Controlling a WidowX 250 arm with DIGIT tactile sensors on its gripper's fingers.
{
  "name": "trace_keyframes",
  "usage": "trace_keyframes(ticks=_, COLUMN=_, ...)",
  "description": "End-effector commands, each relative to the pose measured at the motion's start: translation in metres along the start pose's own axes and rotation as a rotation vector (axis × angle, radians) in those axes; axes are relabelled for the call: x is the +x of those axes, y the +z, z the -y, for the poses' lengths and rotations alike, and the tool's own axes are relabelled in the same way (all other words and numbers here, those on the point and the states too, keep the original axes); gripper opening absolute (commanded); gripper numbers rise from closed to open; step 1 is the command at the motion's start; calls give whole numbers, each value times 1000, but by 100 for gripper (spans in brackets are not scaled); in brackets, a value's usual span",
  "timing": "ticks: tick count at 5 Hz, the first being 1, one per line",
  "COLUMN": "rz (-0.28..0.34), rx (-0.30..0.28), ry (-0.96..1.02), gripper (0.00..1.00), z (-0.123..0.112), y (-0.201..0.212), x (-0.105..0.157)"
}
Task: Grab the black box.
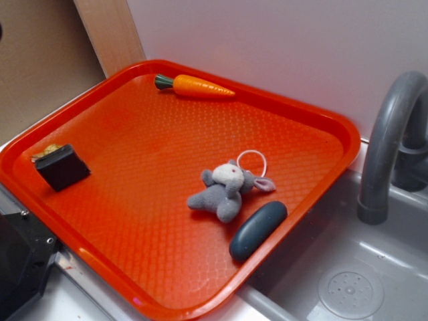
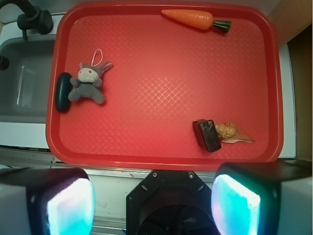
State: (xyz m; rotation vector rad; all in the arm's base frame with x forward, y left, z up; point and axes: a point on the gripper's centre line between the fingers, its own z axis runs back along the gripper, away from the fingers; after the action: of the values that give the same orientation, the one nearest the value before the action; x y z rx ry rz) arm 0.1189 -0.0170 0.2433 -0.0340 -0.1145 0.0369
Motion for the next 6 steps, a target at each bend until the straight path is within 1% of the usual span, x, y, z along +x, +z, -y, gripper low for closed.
trace_keyframes(ticks=1, rz=0, rx=0, ry=0, gripper=100, z=0, y=0, x=0)
trace_keyframes(ticks=2, rz=17, rx=127, ry=41, gripper=100, z=-39, y=-41, x=3)
trace_keyframes(ticks=3, rz=14, rx=90, ry=51, gripper=100, z=-71, y=-53, x=6)
trace_keyframes(ticks=4, rz=41, rx=84, ry=46, gripper=100, z=-94, y=-67, x=1)
trace_keyframes(ticks=5, rz=51, rx=14, ry=-23, gripper=100, z=-90, y=-110, x=16)
trace_keyframes(ticks=6, rz=19, rx=67, ry=-44, gripper=100, z=-77, y=-142, x=20)
